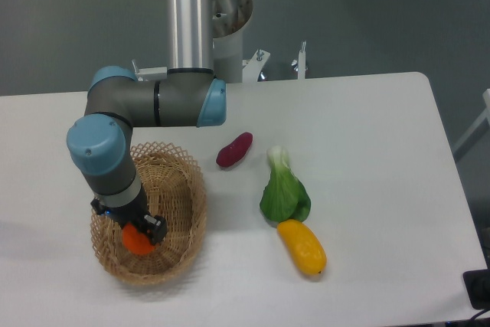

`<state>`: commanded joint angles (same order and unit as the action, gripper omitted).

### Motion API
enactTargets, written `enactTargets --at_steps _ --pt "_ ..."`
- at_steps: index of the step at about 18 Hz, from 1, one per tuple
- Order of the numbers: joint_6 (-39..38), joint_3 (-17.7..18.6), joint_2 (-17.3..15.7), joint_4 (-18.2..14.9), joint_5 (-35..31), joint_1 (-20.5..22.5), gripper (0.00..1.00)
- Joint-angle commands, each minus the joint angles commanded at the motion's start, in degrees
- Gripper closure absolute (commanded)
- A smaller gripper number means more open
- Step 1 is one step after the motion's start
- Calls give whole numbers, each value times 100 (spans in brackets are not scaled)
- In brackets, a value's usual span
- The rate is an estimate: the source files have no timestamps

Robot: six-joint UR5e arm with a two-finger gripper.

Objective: Place the orange in the basket

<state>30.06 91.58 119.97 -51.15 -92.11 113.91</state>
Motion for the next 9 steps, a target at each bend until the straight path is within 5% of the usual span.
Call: enactTargets --at_steps 2,5,9 --pt "18 0 0 0 0 -9 23" --pt "26 0 -17 9 -9 0 0" --pt "26 -17 -202 -9 -18 9 0"
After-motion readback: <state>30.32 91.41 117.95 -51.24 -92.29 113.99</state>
